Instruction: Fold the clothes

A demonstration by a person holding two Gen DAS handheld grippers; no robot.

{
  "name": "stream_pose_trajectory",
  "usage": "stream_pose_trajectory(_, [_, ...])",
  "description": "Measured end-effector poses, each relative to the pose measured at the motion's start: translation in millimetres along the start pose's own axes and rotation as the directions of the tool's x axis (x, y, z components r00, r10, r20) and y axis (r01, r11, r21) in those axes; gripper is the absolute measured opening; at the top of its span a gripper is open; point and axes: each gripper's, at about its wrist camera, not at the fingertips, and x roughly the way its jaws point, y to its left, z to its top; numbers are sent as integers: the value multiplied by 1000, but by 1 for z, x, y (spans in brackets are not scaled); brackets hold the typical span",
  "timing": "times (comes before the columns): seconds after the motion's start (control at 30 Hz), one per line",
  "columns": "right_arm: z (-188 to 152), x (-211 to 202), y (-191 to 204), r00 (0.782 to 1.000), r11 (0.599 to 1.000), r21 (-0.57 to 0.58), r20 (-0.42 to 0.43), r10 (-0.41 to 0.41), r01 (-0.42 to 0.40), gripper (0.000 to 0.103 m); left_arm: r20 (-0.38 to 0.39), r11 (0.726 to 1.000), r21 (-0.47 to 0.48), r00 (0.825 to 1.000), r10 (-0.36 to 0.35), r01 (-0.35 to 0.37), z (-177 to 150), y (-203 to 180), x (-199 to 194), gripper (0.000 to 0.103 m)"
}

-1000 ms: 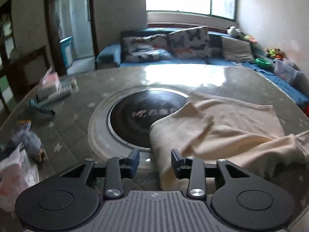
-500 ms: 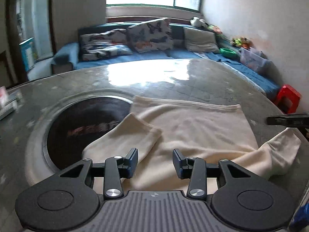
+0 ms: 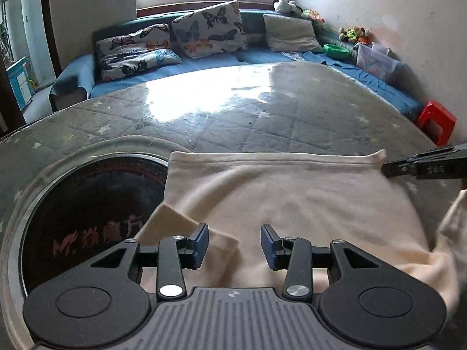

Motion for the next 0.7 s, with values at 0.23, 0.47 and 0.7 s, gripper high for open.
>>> stream_pose_trajectory(0.23, [45,1,16,995,996,-83,95,-37,45,4,8,998,15,998,65,-65,21,11,30,43])
stream_pose_trajectory(0.47, [86,33,30,989,983,-151,118,-87,104,3,37,992,25,991,126,-127,46,18,55,43])
stream_pose_trajectory(0.7, [96,41,31,990,972,-196,92,-110,126,11,56,979,30,978,200,-201,58,18,63,43])
